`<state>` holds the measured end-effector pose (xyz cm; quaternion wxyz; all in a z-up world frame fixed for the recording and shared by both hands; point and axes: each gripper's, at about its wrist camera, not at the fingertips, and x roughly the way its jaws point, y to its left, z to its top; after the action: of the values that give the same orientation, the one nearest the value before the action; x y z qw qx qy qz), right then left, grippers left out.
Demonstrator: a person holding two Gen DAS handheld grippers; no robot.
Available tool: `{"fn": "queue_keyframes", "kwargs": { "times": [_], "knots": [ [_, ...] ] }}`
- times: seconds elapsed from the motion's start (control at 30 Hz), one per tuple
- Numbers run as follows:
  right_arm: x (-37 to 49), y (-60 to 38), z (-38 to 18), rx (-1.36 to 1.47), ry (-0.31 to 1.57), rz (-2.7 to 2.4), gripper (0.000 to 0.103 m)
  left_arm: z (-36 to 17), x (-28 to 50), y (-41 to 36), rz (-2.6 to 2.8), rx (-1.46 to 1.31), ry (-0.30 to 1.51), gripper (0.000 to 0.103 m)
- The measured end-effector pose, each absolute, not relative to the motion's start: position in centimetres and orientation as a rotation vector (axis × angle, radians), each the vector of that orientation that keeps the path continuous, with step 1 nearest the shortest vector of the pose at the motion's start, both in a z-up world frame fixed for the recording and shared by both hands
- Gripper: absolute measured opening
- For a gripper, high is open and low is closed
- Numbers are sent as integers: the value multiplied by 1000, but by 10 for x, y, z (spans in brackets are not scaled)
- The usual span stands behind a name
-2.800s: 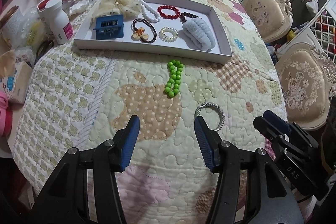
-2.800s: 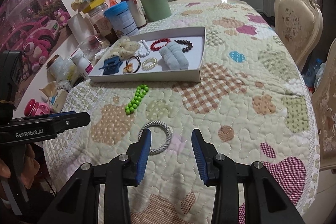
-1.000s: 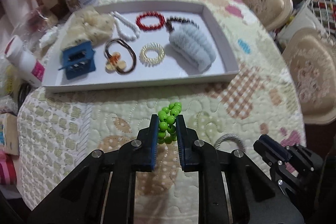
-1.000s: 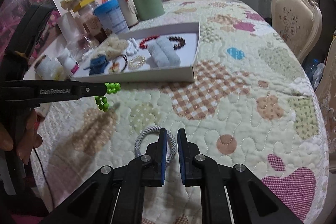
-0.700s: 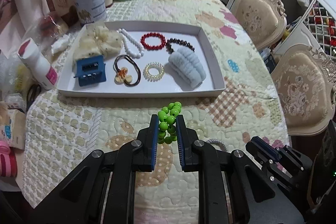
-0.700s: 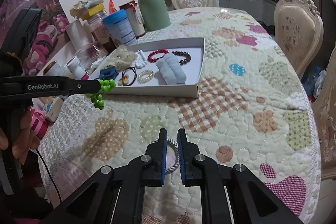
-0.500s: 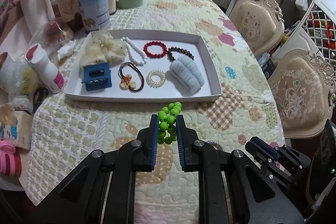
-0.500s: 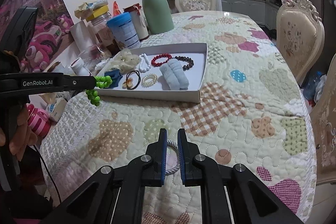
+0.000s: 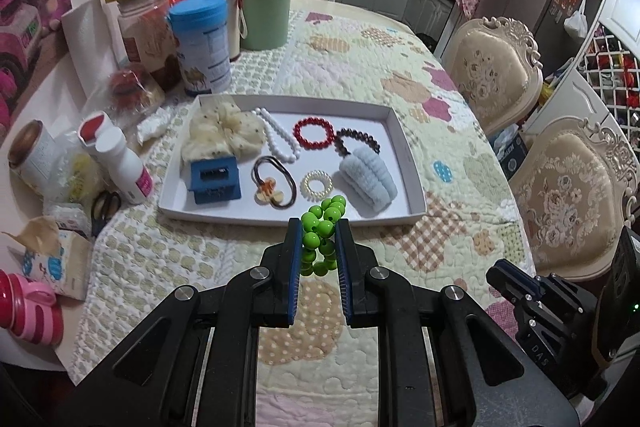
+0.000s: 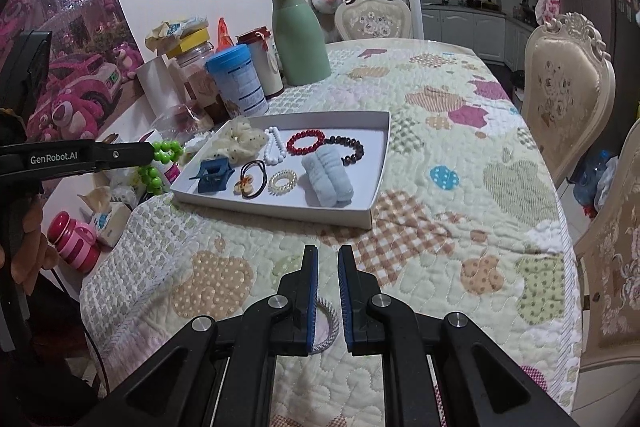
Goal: Organize jewelry
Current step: 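Lift both held items and carry them toward the white tray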
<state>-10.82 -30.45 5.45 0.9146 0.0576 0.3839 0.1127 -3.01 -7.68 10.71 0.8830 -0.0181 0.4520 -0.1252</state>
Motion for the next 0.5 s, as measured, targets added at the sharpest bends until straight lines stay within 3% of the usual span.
{"fn": "queue_keyframes", "kwargs": {
  "times": [0.5],
  "knots": [
    [-82, -305, 71, 107, 787, 236, 9, 110, -6, -68, -258, -44, 928, 15]
  ]
}}
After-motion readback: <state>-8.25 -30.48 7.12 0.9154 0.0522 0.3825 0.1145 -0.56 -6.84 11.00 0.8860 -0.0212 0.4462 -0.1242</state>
